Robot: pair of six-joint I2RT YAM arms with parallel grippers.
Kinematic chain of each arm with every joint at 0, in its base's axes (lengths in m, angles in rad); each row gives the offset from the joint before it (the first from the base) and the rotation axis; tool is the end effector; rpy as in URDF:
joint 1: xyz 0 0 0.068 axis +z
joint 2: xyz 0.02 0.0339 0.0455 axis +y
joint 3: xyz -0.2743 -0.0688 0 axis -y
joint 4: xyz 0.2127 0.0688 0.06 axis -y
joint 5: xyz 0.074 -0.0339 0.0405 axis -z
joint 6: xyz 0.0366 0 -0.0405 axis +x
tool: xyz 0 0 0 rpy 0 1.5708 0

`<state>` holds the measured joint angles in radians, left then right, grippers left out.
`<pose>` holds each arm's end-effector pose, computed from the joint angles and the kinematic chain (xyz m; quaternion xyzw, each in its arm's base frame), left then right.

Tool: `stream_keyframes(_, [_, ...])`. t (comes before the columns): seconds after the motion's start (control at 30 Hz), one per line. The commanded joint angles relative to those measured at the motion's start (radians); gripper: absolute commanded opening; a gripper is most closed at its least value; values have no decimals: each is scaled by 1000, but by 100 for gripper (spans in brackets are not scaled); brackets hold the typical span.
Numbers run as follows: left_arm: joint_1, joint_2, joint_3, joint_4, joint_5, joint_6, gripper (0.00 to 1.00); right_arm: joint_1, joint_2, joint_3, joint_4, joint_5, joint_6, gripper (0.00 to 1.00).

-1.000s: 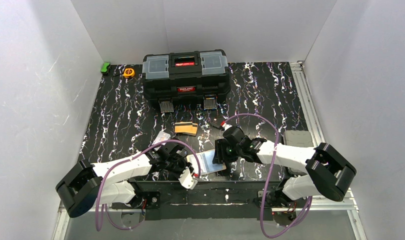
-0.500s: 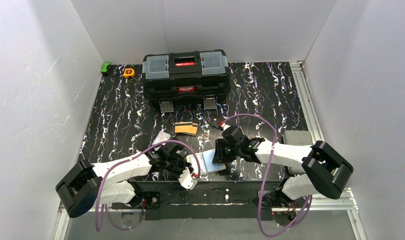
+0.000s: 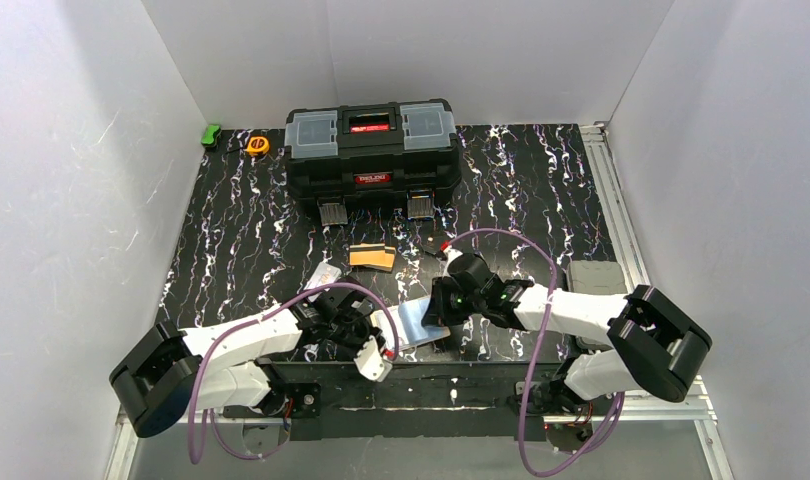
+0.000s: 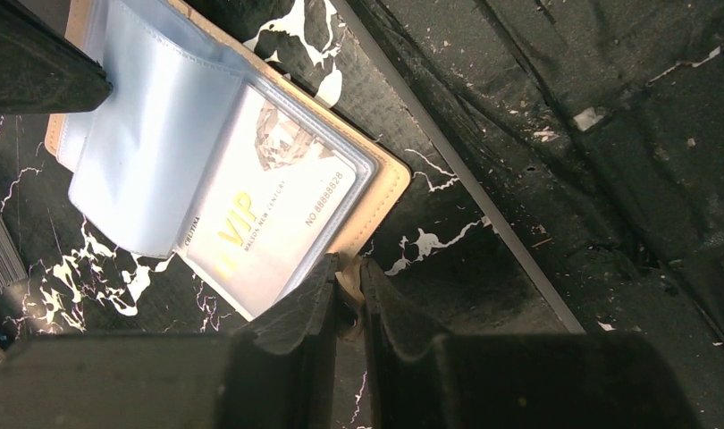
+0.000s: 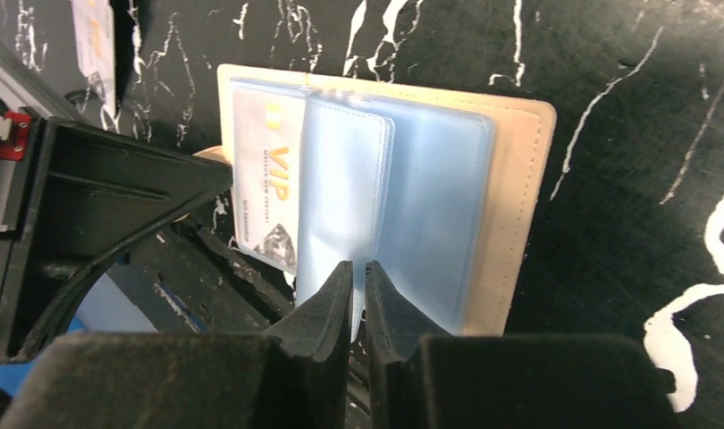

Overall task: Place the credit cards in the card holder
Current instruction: Turn over the card slot in the card holder.

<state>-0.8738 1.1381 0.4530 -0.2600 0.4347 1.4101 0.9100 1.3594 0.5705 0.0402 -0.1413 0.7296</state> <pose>0.0976 -0.1406 0.1875 0.8725 0.3260 -0.1182 0.3441 0.1406 0.1892 0.1980 -0.1105 0.9082 0.3355 0.2247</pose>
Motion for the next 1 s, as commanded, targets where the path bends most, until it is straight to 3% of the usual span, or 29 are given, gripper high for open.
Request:
stream_keyframes(0.0, [-1,-28,-17,-47,21,22,5,1,-33,-18,108,-54,8,17])
stream_keyframes(0.97, [-1,-36,-20,-64,27,57,4,3,52,3,242,-208,6,22])
